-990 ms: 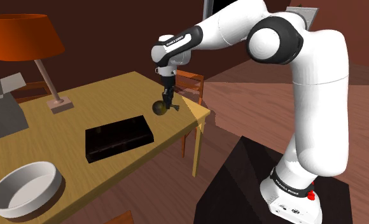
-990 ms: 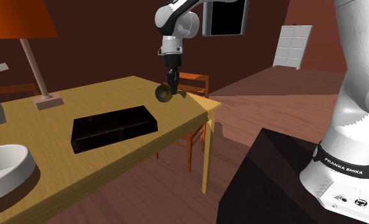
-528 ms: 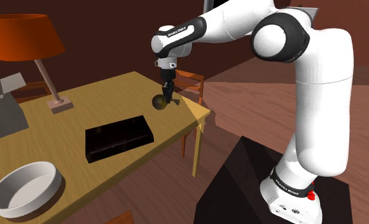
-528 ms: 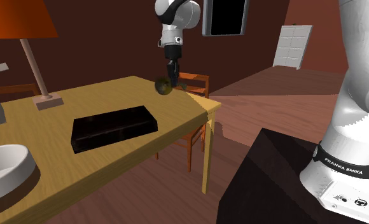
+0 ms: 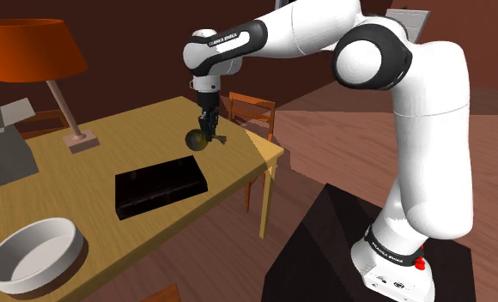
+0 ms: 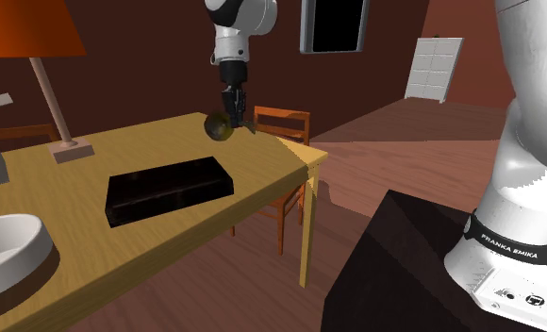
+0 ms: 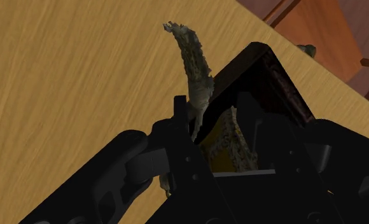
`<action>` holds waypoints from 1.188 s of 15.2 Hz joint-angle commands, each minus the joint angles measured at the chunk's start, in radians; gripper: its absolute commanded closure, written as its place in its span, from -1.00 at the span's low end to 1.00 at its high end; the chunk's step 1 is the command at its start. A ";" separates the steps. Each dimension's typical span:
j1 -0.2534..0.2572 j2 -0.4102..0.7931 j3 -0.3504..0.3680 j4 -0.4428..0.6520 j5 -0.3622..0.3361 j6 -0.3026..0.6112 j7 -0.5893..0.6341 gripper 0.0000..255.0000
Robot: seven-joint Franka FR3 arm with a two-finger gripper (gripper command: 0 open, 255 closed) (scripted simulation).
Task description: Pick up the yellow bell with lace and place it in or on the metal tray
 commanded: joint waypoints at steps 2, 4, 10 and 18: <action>0.040 0.038 0.021 0.065 0.003 -0.014 0.066 1.00; 0.064 0.070 0.033 0.119 0.005 -0.028 0.106 1.00; 0.134 0.199 0.065 0.339 0.005 -0.096 0.227 1.00; 0.169 0.293 0.078 0.436 0.005 -0.088 0.275 1.00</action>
